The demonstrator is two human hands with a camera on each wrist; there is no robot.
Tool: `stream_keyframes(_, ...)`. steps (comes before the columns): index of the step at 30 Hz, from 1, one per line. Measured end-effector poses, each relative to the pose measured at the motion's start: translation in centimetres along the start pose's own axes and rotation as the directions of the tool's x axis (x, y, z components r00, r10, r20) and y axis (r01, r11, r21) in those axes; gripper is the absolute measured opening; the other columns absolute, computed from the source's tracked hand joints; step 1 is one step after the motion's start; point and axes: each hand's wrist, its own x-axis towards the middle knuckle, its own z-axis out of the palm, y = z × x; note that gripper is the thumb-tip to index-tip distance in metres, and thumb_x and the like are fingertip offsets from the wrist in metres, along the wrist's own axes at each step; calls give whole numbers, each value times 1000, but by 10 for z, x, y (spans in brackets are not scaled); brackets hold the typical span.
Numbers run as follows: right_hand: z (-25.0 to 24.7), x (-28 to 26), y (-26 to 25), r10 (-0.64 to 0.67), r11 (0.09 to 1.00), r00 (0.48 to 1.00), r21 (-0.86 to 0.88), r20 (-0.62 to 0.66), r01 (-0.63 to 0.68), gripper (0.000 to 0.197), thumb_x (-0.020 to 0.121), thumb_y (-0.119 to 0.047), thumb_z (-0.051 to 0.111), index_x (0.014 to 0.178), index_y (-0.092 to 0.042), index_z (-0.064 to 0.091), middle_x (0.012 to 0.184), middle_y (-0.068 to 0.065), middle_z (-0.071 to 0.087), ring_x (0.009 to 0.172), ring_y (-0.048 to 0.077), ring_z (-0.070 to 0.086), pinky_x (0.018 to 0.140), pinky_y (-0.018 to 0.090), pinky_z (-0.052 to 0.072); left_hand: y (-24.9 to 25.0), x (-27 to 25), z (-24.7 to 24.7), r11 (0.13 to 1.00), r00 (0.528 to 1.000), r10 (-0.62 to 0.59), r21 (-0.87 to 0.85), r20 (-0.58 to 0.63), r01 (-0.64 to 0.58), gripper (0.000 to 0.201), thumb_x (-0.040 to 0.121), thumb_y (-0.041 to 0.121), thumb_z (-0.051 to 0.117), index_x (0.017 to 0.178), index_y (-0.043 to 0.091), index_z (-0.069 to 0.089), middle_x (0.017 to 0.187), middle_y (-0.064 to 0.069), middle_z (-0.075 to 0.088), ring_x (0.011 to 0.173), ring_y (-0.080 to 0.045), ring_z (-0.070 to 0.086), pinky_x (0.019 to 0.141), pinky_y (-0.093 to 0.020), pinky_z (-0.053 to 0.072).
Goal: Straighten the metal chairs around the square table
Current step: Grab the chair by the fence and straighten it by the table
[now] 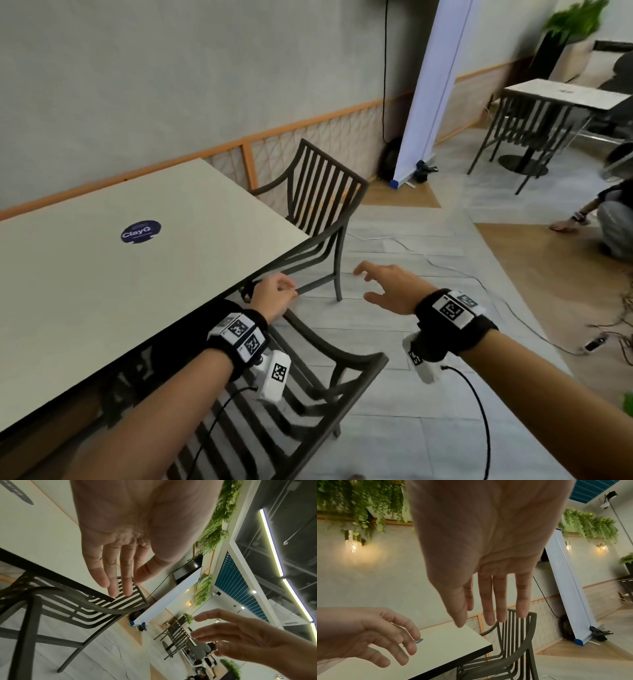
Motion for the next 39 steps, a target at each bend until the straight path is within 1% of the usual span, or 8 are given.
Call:
stream_keyframes(2,-18,19,36,-10,1000,1000,14,22,10,39,91,-25,57,126,-26,40,127,10,59,113,30,55,93,44,46,20,30,23,999,1000,-26,35,1,26,16,83,10,64,99,10,64,100,-11,70,95,-25,67,88,-33,52)
stream_keyframes(6,-53,65,102,-30,1000,1000,4,8,30,41,91,-24,58,128,-23,41,126,10,59,112,29,55,92,40,44,56,92,66,991,998,-53,120,-27,56,18,85,10,59,102,12,62,97,-6,63,99,-27,64,90,-36,52)
stream_keyframes(9,-72,109,149,-58,998,998,-20,31,59,42,91,-24,58,129,-22,41,126,11,59,110,28,55,90,38,43,77,138,98,978,993,-113,176,-23,115,27,84,8,54,111,10,59,107,-11,63,103,-28,60,91,-34,47)
stream_keyframes(14,-94,190,220,-160,984,984,-64,73,165,41,90,-21,60,128,-19,43,129,13,56,116,29,52,93,39,41,92,217,151,953,977,-205,216,-60,213,28,83,11,56,111,13,54,116,-19,61,93,-27,58,79,-31,45)
stream_keyframes(19,-116,258,273,-277,951,957,-119,89,286,38,89,-19,59,125,-19,46,127,13,58,116,31,51,95,42,42,105,268,196,910,935,-336,217,-114,354,35,88,11,49,123,9,50,120,-16,59,109,-34,58,89,-37,46)
stream_keyframes(28,-83,392,291,-406,890,884,-121,232,440,35,88,-19,57,121,-17,49,121,14,59,109,34,55,92,45,47,78,355,228,838,858,-477,197,-190,509,40,89,9,48,128,5,44,127,-21,58,115,-38,55,93,-41,46)
stream_keyframes(32,-53,452,282,-407,871,870,-167,278,461,31,88,-18,52,118,-20,48,116,12,60,104,36,58,89,48,49,53,402,220,823,838,-512,172,-187,541,47,88,8,51,134,7,42,135,-19,53,122,-36,52,99,-40,46)
stream_keyframes(39,-2,538,282,-415,821,866,-294,279,489,31,86,-8,52,116,-18,52,116,8,58,106,28,55,89,43,45,-1,470,190,795,806,-555,154,-205,587,43,88,9,54,130,8,44,132,-17,53,117,-35,55,97,-42,48)
